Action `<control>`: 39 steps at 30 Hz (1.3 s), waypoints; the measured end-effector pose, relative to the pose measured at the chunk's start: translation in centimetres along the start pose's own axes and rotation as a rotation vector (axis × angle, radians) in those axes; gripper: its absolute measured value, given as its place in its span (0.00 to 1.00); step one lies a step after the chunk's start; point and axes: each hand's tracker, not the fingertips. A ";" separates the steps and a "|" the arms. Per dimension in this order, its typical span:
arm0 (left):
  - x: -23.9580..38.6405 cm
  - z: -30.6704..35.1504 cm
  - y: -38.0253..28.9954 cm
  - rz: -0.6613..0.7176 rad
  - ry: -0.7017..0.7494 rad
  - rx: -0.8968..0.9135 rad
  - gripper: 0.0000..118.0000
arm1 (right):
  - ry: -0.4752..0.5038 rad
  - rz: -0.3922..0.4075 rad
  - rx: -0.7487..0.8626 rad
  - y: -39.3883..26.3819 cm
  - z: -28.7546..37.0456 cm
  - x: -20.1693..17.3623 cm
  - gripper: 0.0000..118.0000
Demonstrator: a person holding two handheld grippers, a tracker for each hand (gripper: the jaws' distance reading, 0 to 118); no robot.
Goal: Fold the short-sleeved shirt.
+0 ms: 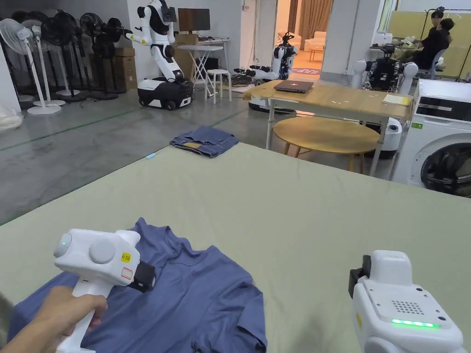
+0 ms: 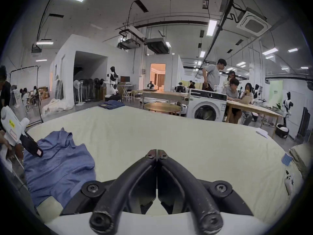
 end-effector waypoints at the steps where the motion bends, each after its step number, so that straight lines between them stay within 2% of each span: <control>1: -0.3 -0.7 0.1 0.018 -0.011 -0.028 0.64 | -0.005 0.003 -0.004 -0.2 0.0 0.2 0.00; 4: 0.9 -1.7 -1.1 0.006 -0.004 -0.100 0.61 | -0.020 0.013 -0.015 -0.6 0.1 0.9 0.00; 7: 1.7 -4.8 -2.3 -0.084 0.069 -0.189 0.61 | -0.031 0.013 -0.031 -0.9 -0.1 1.6 0.00; 9: 2.6 -4.0 -2.7 -0.080 0.099 -0.110 0.61 | -0.040 0.015 -0.044 -1.1 0.0 1.9 0.00; 10: 3.0 -3.9 -2.7 -0.080 0.104 -0.114 0.56 | -0.042 0.014 -0.047 -1.2 -0.1 2.1 0.00; 12: 4.0 -3.2 -3.4 -0.169 0.083 -0.071 0.31 | -0.049 0.008 -0.047 -1.4 0.0 2.4 0.00; 13: 4.4 -3.0 -3.6 -0.188 0.100 -0.055 0.14 | -0.052 0.006 -0.048 -1.4 0.0 2.5 0.00; 14: 4.7 -3.0 -3.8 -0.198 0.119 -0.047 0.00 | -0.054 0.003 -0.049 -1.4 0.1 2.5 0.00; 15: 3.9 -3.8 -3.5 -0.212 0.148 -0.041 0.00 | -0.054 0.002 -0.051 -1.4 0.1 2.6 0.00; 18: 2.9 -3.7 -3.7 -0.112 0.088 -0.006 0.00 | -0.056 0.001 -0.056 -1.6 0.2 2.7 0.00; 23: 3.5 0.1 -3.9 -0.090 0.086 0.169 0.00 | -0.063 -0.001 -0.046 -1.5 1.0 3.2 0.00; 26: 3.6 3.0 -2.8 -0.016 0.035 0.289 0.00 | -0.072 -0.008 -0.040 -1.3 1.4 3.7 0.00; 29: 4.8 5.4 -0.9 -0.065 -0.001 0.357 0.00 | -0.082 -0.020 -0.023 -0.9 1.9 4.4 0.00; 33: 6.9 9.8 2.0 -0.032 -0.083 0.500 0.00 | -0.106 -0.016 0.001 -0.3 2.6 5.6 0.00; 39: 13.6 16.7 6.5 -0.114 -0.189 0.653 0.00 | -0.151 -0.040 0.026 0.6 3.9 8.5 0.00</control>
